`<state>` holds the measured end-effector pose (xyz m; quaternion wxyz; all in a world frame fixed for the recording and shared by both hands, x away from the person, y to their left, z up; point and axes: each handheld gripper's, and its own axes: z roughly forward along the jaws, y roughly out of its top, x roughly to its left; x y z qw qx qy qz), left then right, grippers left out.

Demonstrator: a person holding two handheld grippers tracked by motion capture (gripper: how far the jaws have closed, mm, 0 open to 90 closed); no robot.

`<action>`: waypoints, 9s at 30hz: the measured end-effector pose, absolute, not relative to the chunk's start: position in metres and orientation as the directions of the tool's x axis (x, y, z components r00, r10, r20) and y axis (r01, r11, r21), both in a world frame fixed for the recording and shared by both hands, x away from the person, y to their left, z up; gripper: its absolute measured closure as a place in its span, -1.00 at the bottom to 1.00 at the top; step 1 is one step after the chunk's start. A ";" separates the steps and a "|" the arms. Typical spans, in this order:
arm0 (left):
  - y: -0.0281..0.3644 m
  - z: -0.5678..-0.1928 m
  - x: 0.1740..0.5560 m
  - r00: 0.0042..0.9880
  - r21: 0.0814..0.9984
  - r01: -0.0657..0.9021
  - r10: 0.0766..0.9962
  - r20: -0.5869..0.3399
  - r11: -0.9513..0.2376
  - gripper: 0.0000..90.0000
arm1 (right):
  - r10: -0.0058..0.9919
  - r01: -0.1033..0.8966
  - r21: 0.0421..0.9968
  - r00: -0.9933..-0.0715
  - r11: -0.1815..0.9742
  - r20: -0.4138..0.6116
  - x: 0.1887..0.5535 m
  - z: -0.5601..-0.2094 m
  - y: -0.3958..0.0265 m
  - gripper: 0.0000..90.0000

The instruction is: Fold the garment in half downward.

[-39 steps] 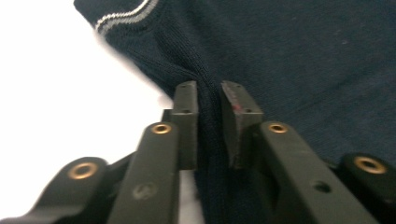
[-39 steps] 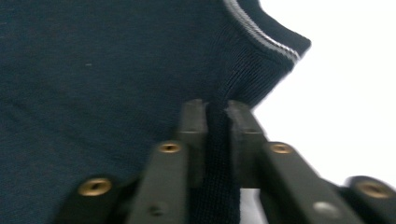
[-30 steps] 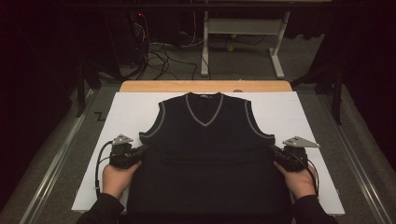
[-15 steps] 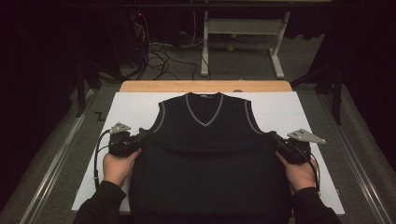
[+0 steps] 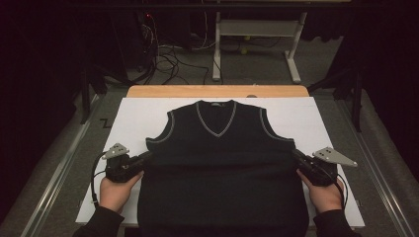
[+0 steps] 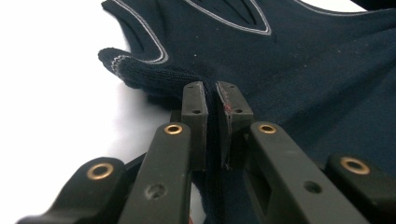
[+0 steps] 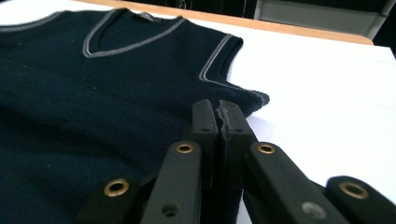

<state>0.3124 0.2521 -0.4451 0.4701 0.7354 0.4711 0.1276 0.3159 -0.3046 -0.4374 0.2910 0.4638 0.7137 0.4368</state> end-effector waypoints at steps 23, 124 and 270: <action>0.260 -0.447 0.252 0.581 0.796 0.580 0.772 -0.255 -0.173 0.75 | 0.878 0.390 0.891 -0.479 0.233 -0.020 0.248 -0.437 -0.313 0.93; 0.229 -0.449 0.418 0.405 0.693 0.707 0.883 -0.237 -0.139 -0.92 | 0.904 0.590 0.769 -0.425 0.247 0.035 0.401 -0.445 -0.266 -0.44; 0.225 -0.460 0.227 0.646 0.807 0.537 0.735 -0.205 -0.246 0.56 | 0.807 0.362 0.865 -0.586 0.348 -0.080 0.218 -0.450 -0.269 0.77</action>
